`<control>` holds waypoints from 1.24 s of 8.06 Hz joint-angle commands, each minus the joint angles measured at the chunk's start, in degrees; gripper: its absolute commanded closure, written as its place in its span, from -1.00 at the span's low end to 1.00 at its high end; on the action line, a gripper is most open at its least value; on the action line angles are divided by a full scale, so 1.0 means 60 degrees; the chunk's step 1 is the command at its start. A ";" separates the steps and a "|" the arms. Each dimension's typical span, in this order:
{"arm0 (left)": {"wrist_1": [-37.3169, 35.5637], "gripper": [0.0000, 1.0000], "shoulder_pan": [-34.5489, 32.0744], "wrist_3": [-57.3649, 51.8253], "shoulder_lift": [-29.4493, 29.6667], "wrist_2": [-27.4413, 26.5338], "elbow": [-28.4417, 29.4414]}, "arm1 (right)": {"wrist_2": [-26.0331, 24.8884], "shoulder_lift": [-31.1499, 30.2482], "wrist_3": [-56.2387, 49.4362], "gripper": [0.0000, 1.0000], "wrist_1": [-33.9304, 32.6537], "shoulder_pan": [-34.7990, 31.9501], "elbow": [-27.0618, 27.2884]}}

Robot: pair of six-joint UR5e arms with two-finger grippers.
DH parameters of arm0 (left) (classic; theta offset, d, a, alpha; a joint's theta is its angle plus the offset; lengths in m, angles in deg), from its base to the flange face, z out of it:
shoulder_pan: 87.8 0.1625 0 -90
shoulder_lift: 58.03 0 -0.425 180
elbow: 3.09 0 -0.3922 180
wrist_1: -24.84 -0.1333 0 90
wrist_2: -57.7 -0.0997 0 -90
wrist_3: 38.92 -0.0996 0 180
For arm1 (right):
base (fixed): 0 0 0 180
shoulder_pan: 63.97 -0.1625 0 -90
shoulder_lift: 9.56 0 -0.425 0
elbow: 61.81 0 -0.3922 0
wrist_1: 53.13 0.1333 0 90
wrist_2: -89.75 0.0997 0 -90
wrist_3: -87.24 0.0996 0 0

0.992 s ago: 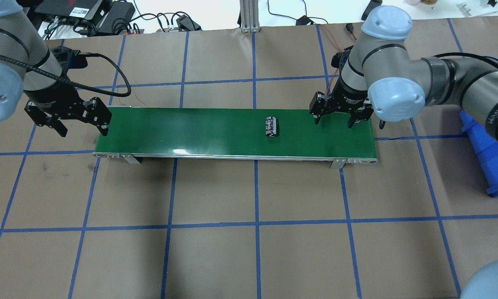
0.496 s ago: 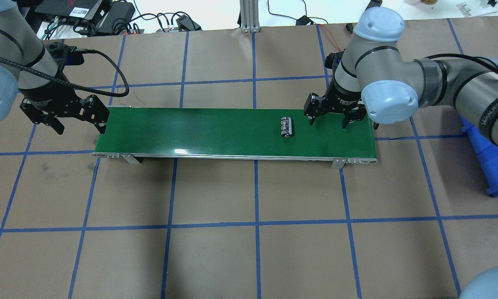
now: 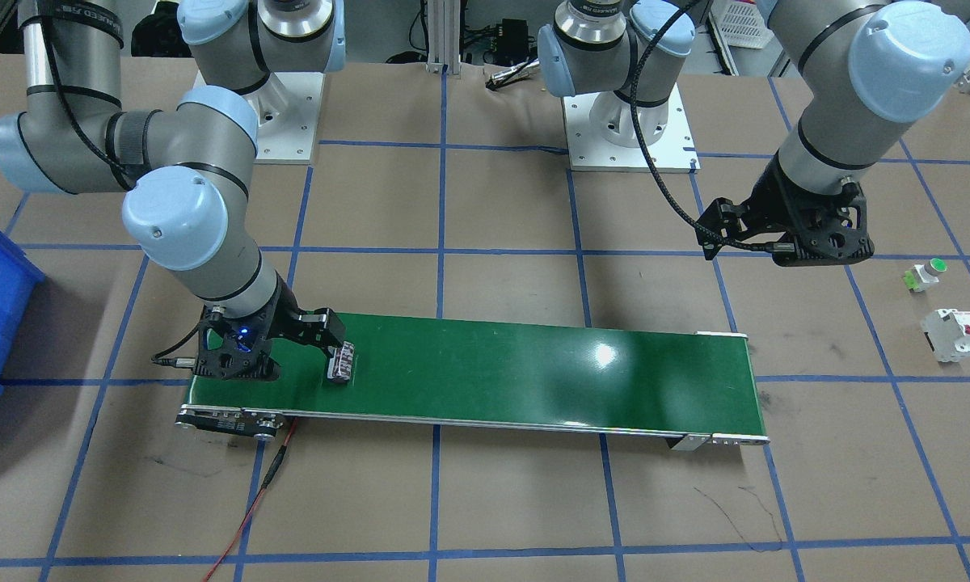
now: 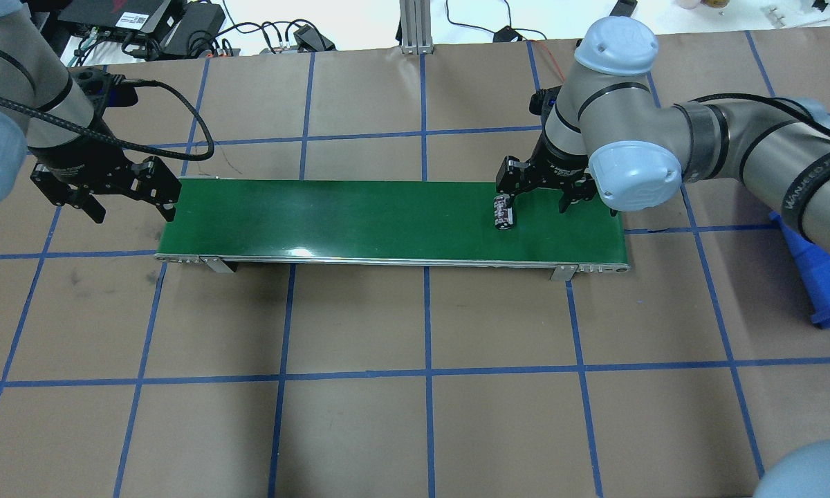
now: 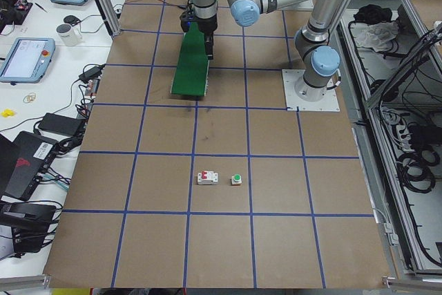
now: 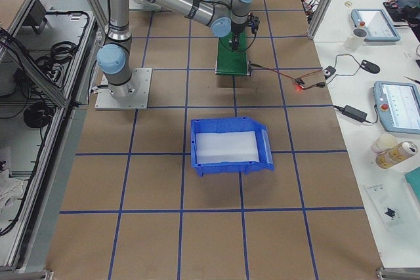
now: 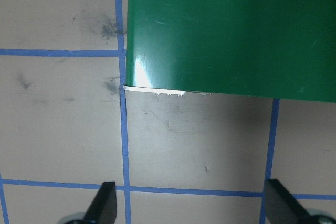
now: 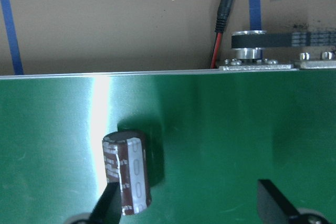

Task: Move capacitor from left to right
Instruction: 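Grasp the capacitor on the belt with the right gripper and lift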

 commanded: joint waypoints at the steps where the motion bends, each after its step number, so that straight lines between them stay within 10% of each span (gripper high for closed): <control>1: -0.0015 -1.00 -0.0004 -0.0004 -0.0026 0.0000 0.0000 | -0.0056 0.0164 0.0005 -0.78 -0.0201 -0.0051 0.0000; 4: -0.0044 -1.00 0.0010 -0.0019 0.0003 0.0029 0.0000 | -0.0609 0.0413 -0.0185 -0.39 -0.0070 -0.0051 0.0029; 7: -0.0029 -1.00 0.0025 -0.0121 0.0047 0.0058 0.0000 | -0.1331 0.0327 -0.1020 1.00 0.0691 0.0037 -0.0087; 10: -0.0087 -1.00 0.0025 -0.0121 0.0091 0.0073 0.0000 | -0.2164 -0.0533 -0.1502 1.00 0.1345 0.0999 -0.0743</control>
